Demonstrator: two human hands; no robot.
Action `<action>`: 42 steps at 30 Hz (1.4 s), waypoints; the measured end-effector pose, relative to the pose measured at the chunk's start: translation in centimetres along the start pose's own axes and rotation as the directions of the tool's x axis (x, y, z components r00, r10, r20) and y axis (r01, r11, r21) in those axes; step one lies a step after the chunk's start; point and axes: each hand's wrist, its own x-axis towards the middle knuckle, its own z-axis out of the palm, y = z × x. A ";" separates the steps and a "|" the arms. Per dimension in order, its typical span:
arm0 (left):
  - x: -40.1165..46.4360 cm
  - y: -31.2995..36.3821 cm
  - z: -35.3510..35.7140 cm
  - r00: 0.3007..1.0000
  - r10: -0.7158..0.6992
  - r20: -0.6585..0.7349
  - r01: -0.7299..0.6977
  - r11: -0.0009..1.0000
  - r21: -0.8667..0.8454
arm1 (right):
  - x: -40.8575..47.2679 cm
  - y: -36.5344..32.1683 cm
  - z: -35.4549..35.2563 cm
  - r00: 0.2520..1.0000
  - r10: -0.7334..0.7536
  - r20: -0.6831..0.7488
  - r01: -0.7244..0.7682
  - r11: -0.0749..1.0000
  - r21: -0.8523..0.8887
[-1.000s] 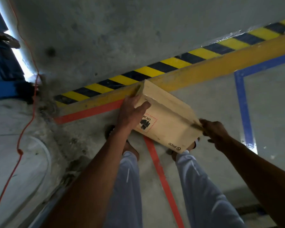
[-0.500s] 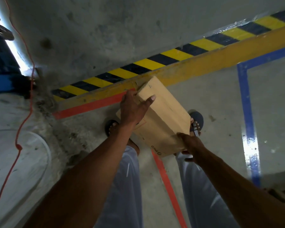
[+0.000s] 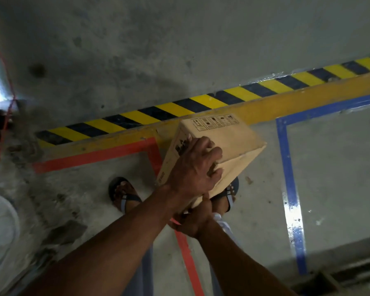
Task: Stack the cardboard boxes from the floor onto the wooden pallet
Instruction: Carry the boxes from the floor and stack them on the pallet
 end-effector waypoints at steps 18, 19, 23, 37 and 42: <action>-4.7 -0.8 6.0 0.533 -0.796 0.286 0.835 0.442 -0.327 | -9.8 -16.8 -2.8 0.066 -0.847 0.527 0.315 -0.483 -0.817; -5.3 -1.3 6.3 0.437 -0.785 0.439 0.893 0.317 -0.320 | -9.8 -17.9 -2.3 0.106 -0.872 0.477 0.339 -0.419 -0.842; -6.2 -1.8 8.0 0.456 -0.708 0.539 0.852 0.172 -0.495 | -9.1 -22.1 -0.4 0.286 -0.891 0.352 0.344 -0.247 -0.906; 2.9 5.8 9.8 0.594 -0.474 0.650 0.766 0.086 -0.636 | -4.1 -20.8 -7.3 0.577 -0.813 -0.072 0.406 0.362 -0.839; 1.4 0.5 11.1 0.440 -0.803 0.403 0.826 0.186 -0.532 | -3.7 -22.2 -11.6 0.543 -0.838 -0.047 0.452 0.339 -0.825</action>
